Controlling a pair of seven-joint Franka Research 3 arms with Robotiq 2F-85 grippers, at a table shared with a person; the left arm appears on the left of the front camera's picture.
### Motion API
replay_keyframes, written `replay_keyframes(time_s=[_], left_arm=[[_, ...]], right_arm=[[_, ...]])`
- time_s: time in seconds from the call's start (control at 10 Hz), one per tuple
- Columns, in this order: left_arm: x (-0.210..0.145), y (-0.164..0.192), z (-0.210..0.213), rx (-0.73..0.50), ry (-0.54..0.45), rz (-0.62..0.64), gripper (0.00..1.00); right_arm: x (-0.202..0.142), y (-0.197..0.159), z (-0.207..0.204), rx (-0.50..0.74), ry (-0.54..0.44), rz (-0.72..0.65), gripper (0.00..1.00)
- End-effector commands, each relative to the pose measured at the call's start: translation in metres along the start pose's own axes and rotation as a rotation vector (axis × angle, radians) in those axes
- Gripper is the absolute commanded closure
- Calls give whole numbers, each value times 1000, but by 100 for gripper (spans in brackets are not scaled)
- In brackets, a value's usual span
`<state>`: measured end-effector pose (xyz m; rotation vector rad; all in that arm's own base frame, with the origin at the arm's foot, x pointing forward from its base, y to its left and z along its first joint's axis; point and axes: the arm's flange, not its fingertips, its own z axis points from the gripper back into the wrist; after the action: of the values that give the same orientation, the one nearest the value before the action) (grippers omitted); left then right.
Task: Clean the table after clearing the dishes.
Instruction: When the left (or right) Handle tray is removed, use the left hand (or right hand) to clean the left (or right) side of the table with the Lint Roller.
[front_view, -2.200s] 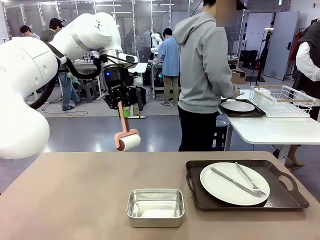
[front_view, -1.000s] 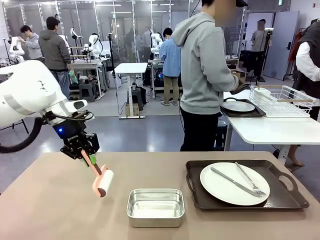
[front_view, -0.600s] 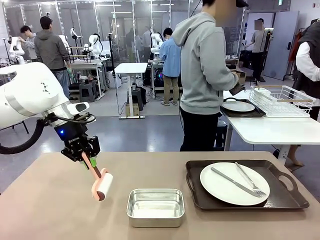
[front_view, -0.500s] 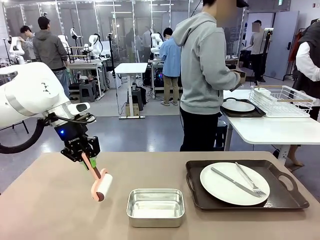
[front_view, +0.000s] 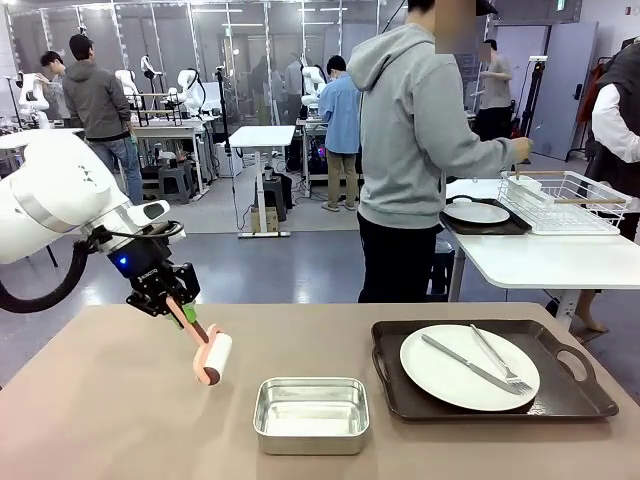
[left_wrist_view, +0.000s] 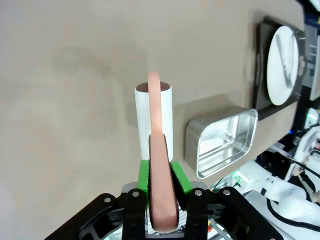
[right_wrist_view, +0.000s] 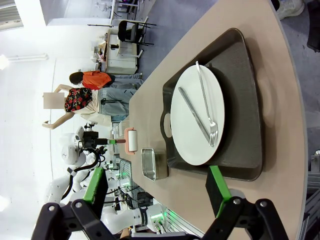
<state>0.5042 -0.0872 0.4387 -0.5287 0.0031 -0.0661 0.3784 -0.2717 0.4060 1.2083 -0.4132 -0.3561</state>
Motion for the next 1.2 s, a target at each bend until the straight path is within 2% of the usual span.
replay_keyframes(time_s=[0.0,0.2,0.6,1.1], left_arm=[[18,19,-3,-123,21,-69,78],[34,36,-8,-184,51,-142,78],[48,65,-19,-256,80,-99,78],[39,107,-51,-292,61,-75,78]], right_arm=[[-1,2,1,4,-1,4,0],[-1,2,1,4,-1,4,0],[-1,2,1,4,-1,4,0],[-1,2,1,4,-1,4,0]])
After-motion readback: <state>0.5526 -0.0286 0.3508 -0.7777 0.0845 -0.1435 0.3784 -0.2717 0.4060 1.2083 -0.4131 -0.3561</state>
